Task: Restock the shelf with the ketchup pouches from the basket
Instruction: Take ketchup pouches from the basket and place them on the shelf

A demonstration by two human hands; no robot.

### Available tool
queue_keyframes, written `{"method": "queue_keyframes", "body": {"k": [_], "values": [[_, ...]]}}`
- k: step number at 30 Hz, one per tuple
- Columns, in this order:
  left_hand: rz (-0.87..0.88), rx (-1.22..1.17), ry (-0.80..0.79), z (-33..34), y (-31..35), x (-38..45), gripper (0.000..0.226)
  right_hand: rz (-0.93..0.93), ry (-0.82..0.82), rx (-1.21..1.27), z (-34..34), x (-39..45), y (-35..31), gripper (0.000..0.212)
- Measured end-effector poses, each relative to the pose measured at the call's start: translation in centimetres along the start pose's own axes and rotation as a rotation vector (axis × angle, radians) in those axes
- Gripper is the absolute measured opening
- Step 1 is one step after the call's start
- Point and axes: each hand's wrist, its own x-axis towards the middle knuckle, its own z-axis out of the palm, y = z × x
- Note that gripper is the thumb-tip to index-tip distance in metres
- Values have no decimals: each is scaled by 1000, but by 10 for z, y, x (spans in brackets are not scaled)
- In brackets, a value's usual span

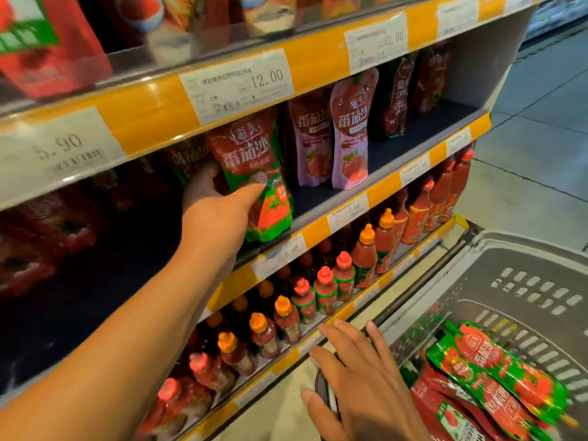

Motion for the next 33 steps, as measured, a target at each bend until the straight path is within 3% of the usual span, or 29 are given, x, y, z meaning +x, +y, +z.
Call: {"method": "queue_keyframes", "body": {"k": [12,19,33], "values": [[-35,256,66,33,-21,40,32,33,23,76,-4,-4,-4,50],[-45,300,89,33,-18,39,61,49,-12,99,-9,-3,-7,53],[-70,567,11,27,-25,23,74,143,-106,93,-18,0,-17,58]]}}
